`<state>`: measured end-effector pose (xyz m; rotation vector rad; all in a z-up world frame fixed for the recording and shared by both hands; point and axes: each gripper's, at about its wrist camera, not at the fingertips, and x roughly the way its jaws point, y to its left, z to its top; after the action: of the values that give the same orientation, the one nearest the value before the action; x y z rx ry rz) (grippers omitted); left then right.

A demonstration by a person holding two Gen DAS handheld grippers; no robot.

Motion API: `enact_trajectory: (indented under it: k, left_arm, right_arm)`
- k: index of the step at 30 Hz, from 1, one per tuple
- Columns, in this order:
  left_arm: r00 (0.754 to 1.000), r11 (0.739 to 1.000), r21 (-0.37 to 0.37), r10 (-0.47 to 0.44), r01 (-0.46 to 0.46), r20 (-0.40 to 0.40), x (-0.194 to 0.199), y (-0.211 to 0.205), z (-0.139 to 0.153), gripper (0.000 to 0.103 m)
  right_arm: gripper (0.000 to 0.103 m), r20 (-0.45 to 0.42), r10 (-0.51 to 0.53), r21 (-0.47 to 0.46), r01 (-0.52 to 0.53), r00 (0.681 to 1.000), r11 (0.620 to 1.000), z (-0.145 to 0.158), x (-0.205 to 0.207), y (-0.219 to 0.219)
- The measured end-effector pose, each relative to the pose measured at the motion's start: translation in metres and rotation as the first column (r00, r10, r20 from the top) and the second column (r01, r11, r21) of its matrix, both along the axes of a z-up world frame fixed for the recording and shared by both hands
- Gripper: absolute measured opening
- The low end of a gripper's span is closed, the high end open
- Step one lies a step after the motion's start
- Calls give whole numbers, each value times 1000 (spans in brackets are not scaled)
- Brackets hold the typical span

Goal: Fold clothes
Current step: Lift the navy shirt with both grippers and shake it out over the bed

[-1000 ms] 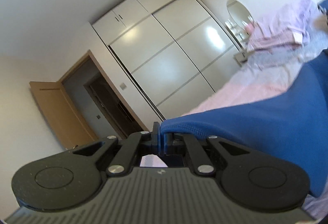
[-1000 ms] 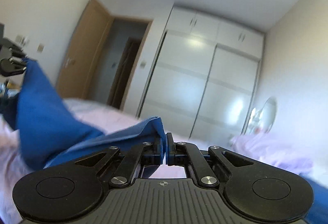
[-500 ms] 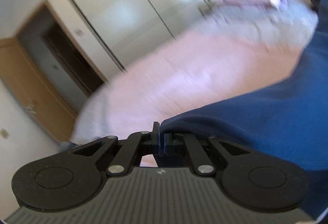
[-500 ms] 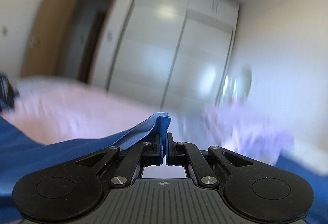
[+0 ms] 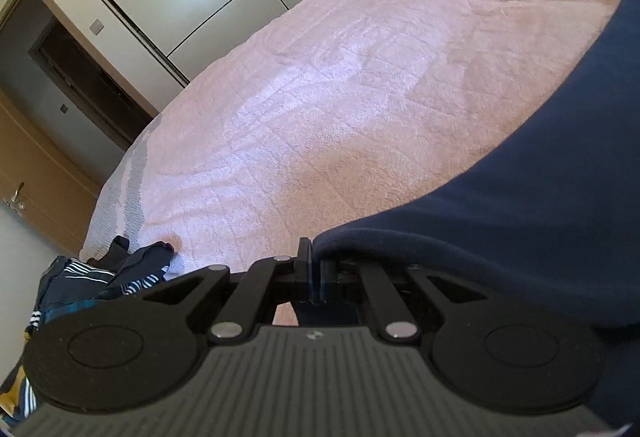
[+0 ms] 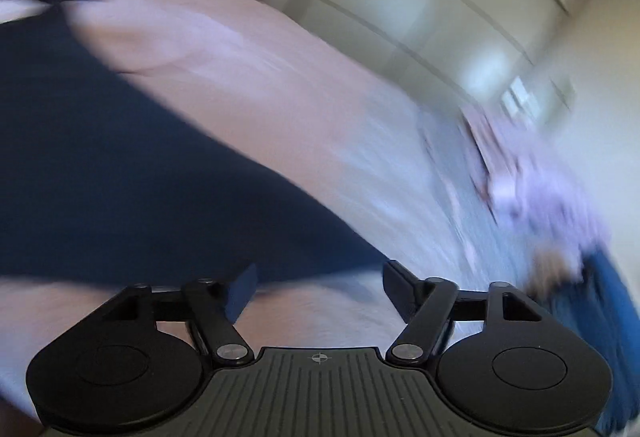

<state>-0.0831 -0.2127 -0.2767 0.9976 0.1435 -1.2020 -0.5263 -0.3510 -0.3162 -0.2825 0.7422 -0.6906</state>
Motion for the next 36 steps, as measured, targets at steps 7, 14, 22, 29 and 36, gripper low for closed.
enact_trajectory:
  k: [7, 14, 22, 29, 36]
  left_arm:
    - [1000, 1000, 15, -1, 1, -8, 1, 4, -2, 4]
    - [1000, 999, 22, -29, 29, -3, 3, 13, -3, 4]
    - [988, 988, -4, -153, 153, 27, 1, 35, 24, 4]
    - [966, 969, -12, -246, 248, 84, -4, 23, 55, 4]
    - [956, 958, 6, -286, 286, 65, 7, -41, 51, 4]
  right_arm:
    - [71, -66, 569, 39, -568, 820, 822, -48, 13, 146]
    - [67, -217, 655, -41, -677, 724, 735, -95, 38, 183]
    - [5, -50, 549, -73, -551, 834, 831, -2, 20, 134]
    - [4, 125, 322, -243, -286, 938, 927, 96, 29, 24]
    - [4, 180, 190, -273, -137, 965, 952, 133, 96, -122]
